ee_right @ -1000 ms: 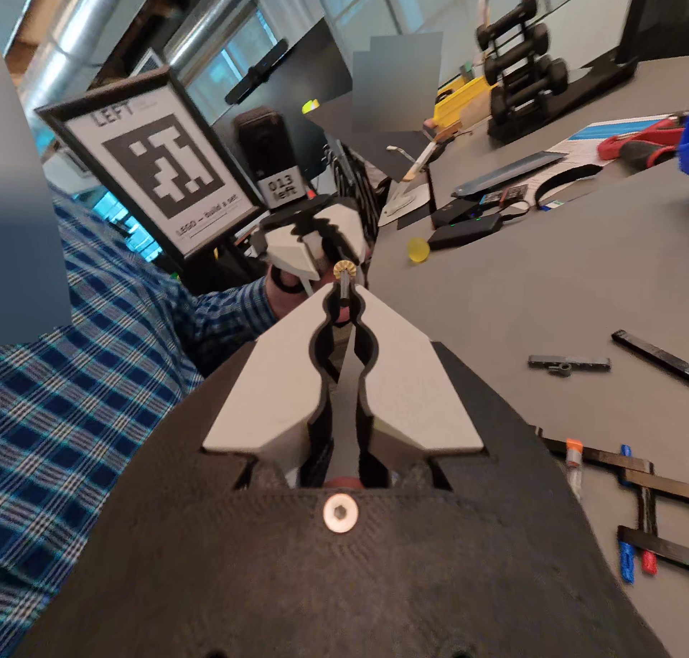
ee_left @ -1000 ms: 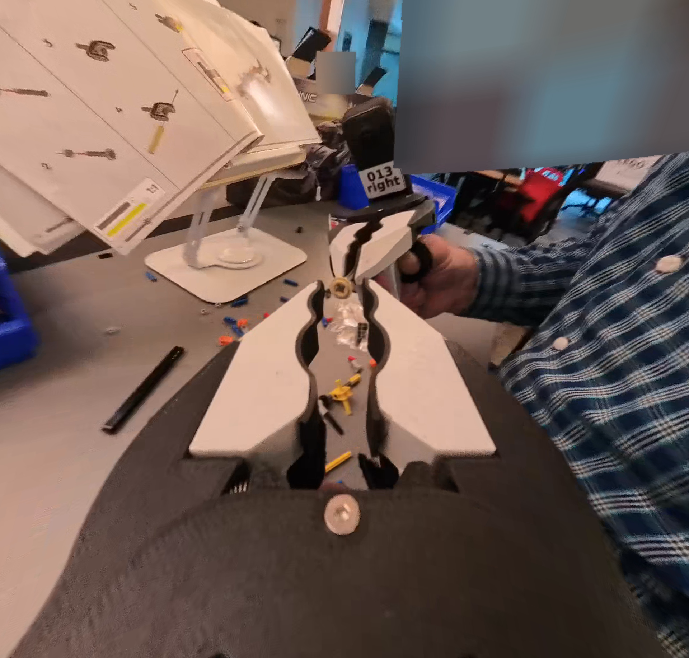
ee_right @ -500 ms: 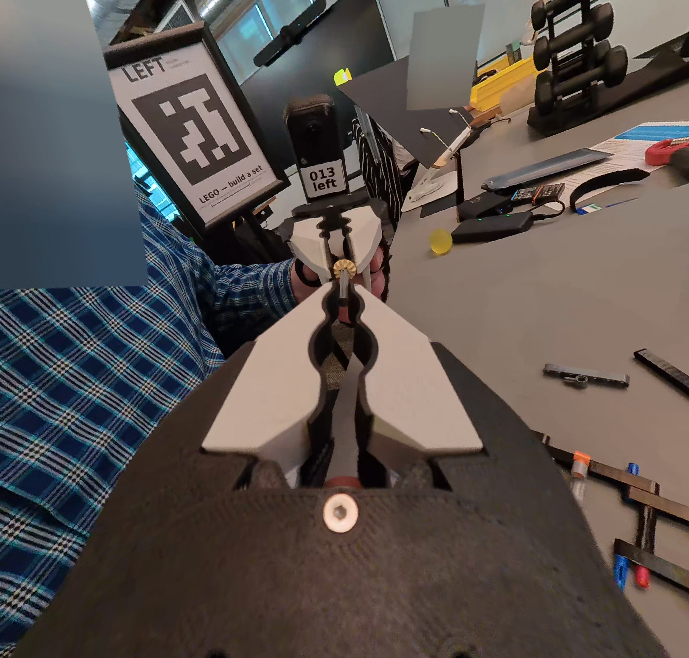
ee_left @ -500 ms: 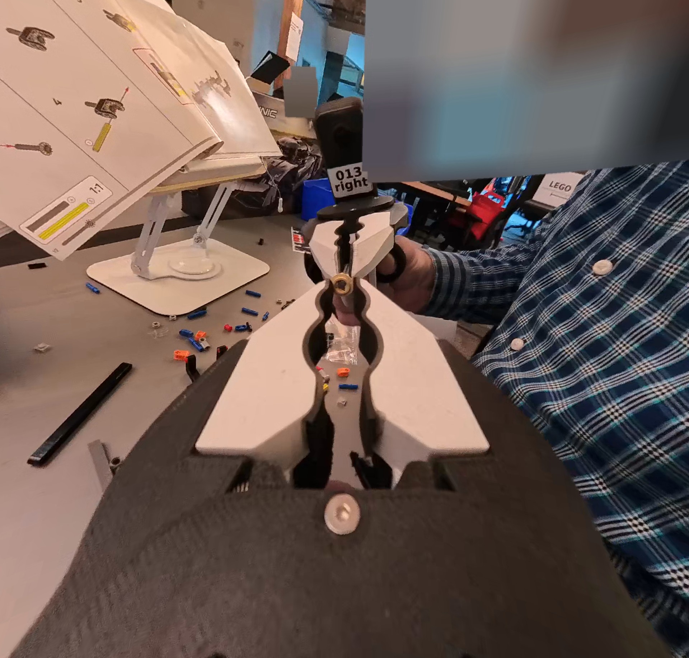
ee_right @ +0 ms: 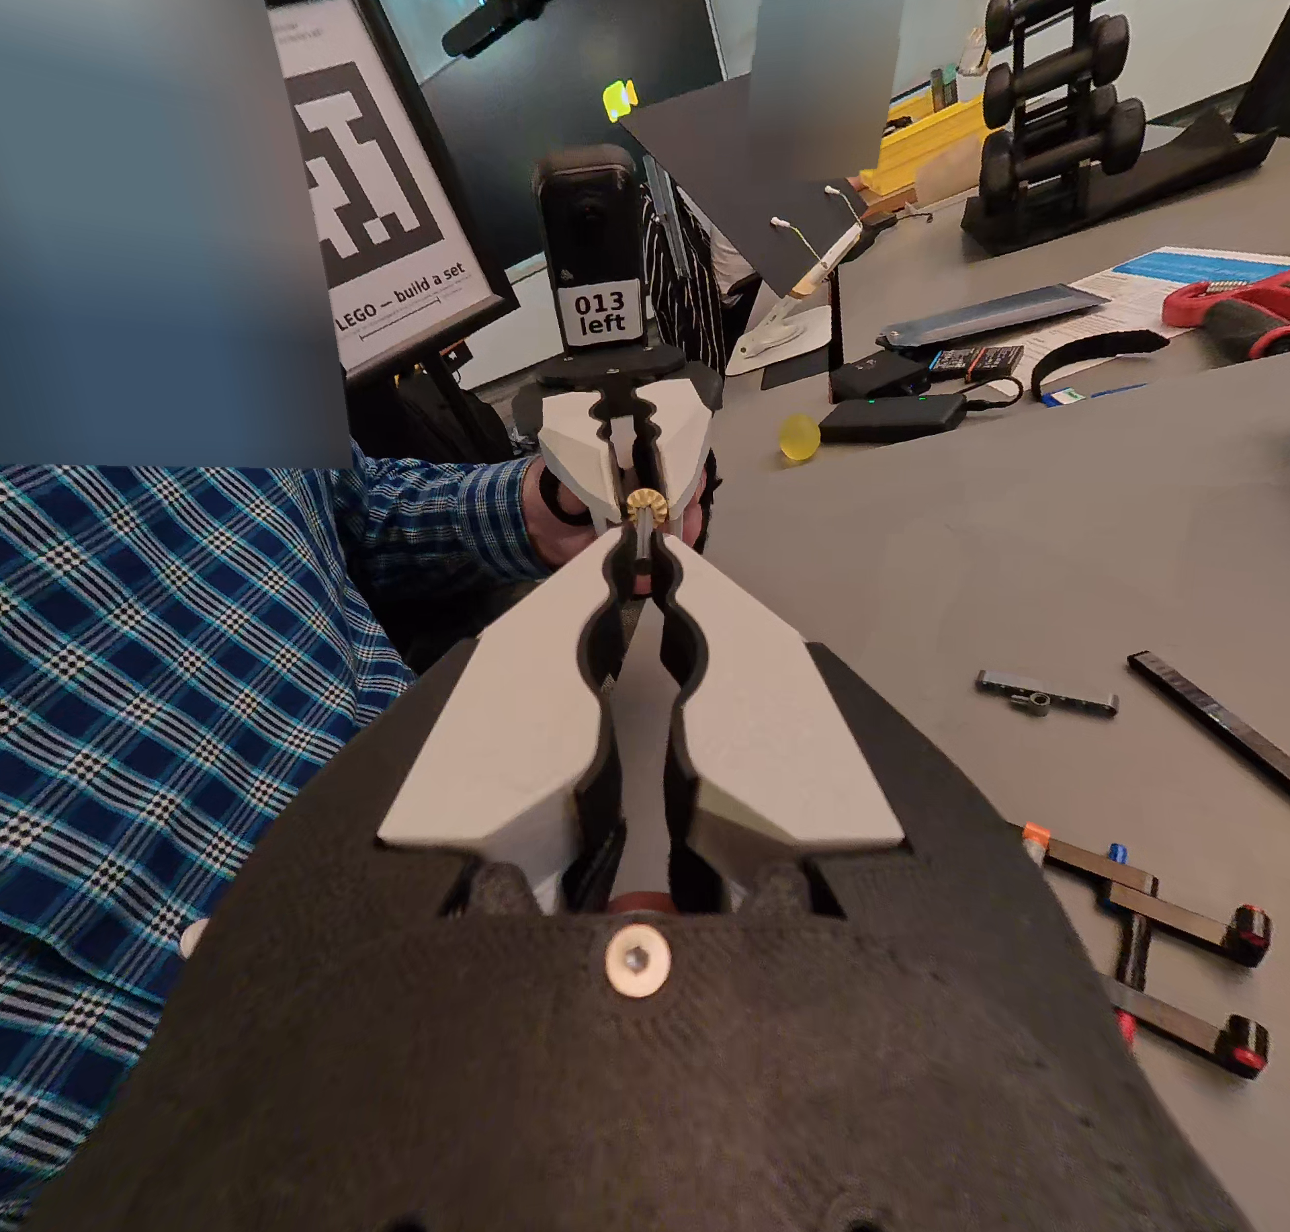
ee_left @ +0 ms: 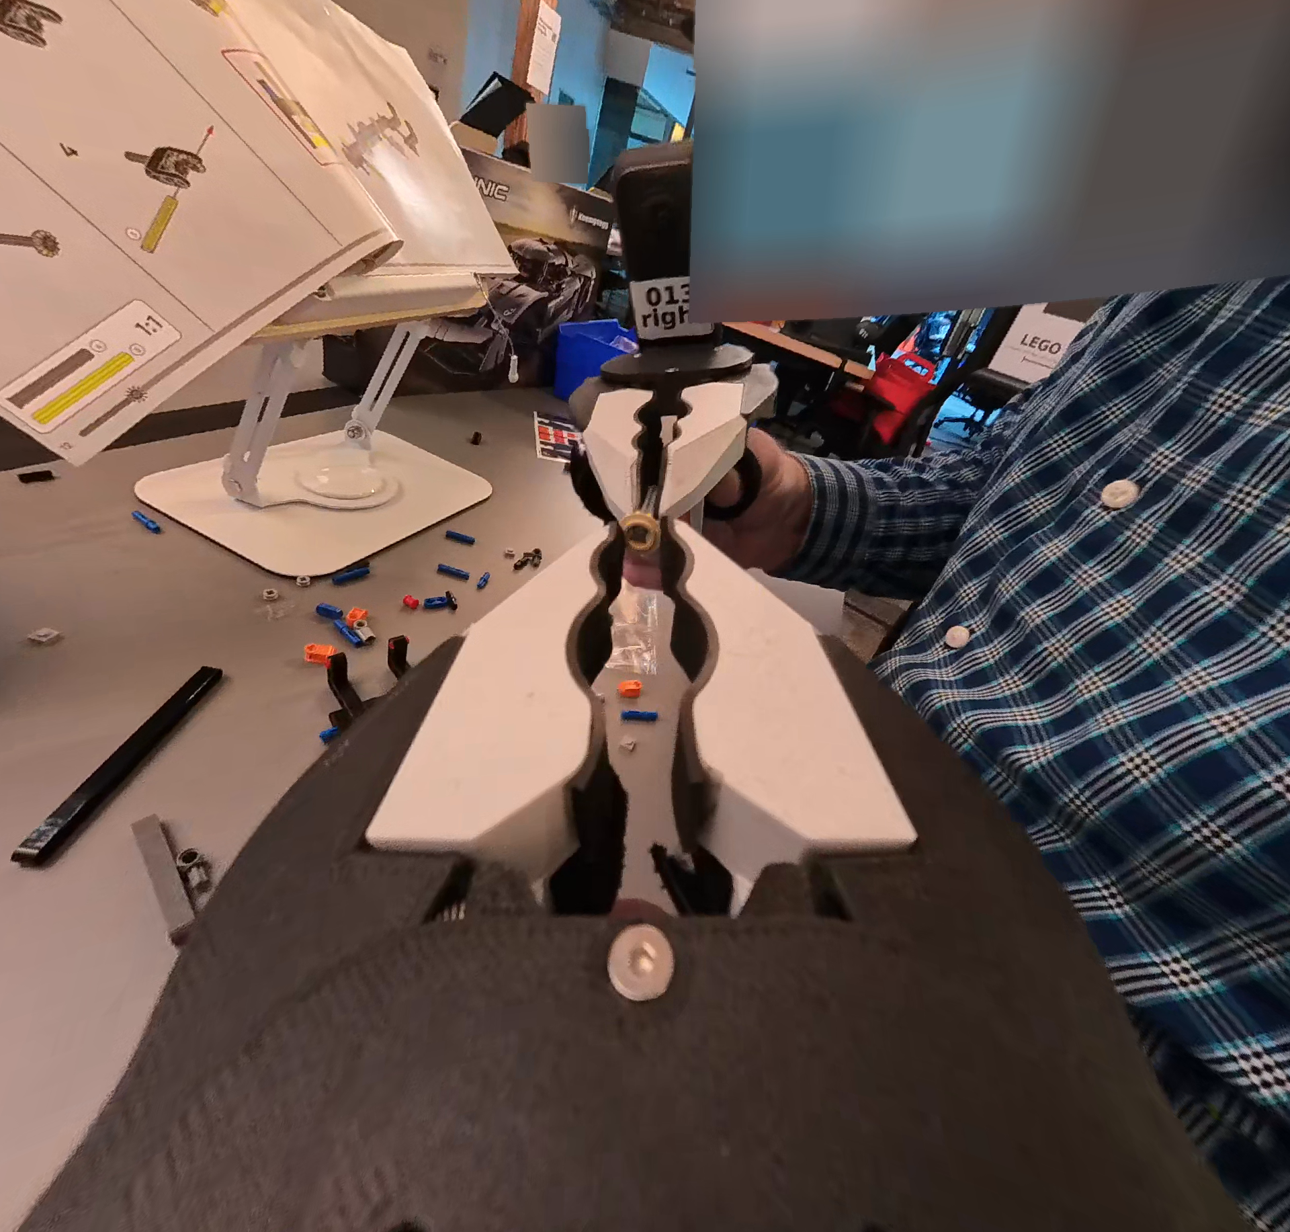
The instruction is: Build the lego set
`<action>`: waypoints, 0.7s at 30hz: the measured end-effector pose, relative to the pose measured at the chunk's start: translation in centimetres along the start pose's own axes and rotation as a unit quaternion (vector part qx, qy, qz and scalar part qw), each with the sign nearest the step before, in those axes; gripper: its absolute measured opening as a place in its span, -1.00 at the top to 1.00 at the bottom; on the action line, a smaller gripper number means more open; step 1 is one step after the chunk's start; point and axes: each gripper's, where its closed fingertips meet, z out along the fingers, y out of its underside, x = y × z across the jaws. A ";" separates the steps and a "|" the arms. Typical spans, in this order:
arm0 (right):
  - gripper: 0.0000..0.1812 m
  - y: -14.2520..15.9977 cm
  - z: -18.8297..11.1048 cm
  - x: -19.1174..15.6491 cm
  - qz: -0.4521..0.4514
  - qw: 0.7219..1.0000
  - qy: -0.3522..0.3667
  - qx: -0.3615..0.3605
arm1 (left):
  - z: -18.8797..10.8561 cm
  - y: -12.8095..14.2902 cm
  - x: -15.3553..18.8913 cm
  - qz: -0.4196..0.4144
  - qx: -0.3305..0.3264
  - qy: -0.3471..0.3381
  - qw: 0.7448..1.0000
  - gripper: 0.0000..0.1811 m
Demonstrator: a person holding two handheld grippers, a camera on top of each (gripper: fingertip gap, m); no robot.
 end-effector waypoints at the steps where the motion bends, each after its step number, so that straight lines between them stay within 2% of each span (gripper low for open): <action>1: 0.99 0.1 0.0 0.1 -0.004 1.000 0.005 -0.004 | 0.0 0.1 -0.1 0.003 -0.004 -0.004 1.000 0.90; 6: 0.98 0.6 0.1 0.4 -0.038 0.998 0.035 -0.042 | -0.1 0.6 -0.3 -0.029 -0.003 0.011 1.000 0.91; 9: 0.98 1.1 0.4 1.0 -0.078 0.991 0.067 -0.089 | -0.4 2.0 -0.9 -0.022 -0.048 -0.007 0.999 0.88; 14: 0.98 0.9 0.6 1.0 -0.094 0.989 0.056 -0.104 | -1.3 1.8 -0.6 0.005 -0.056 -0.023 0.998 0.93; 18: 0.98 0.7 0.9 0.2 -0.122 0.984 0.055 -0.114 | -2.2 1.9 -1.3 0.020 -0.063 -0.051 0.997 0.80; 21: 0.98 1.0 1.5 -0.4 -0.124 0.984 0.048 -0.119 | -1.6 1.8 -1.0 0.035 -0.070 -0.054 0.995 0.66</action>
